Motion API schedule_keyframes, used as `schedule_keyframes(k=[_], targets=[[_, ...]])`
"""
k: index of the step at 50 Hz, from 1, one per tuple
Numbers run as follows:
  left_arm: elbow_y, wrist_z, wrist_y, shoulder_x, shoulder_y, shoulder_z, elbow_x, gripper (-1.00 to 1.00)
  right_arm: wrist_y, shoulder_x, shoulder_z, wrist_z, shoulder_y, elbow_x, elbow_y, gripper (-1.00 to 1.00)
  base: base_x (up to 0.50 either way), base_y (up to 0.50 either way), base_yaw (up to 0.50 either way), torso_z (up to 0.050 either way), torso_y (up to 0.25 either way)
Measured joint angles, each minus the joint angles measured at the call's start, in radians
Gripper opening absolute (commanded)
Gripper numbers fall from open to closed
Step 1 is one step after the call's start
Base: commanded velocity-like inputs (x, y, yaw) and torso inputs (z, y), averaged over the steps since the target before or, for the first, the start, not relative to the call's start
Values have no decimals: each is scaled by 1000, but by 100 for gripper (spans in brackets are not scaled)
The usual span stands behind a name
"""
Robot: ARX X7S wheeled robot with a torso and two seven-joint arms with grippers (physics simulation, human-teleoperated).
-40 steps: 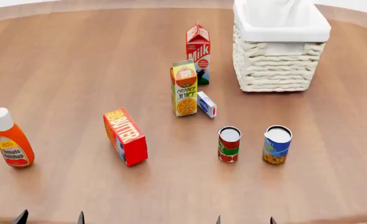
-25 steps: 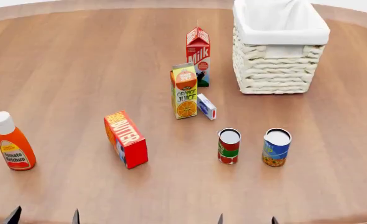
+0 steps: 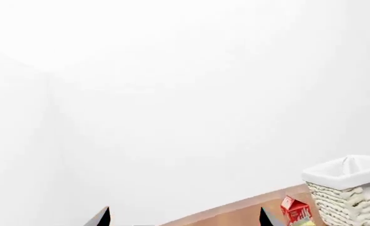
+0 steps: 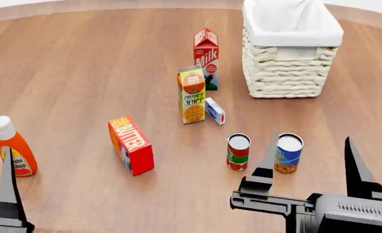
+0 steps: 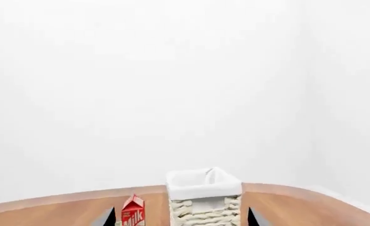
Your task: Pick up the alphabet soup and the tomato sauce, and put them in the basket.
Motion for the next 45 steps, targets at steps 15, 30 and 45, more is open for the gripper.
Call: schedule_keyframes(k=[15,30,45], targets=[[221,195,54,130,-31,-69,180,100,24,34,61,28,-12,64,-249,100,0,0,0,9,0],[270,230,73,159,-26,-42,239,100,-47,46,78,28,-58,88,-331,100,0,0,0,50,0],[281,233,101,165,-10,-30,237,100,-74,60,79,26,-87,130,-372,100,0,0,0,50,0]])
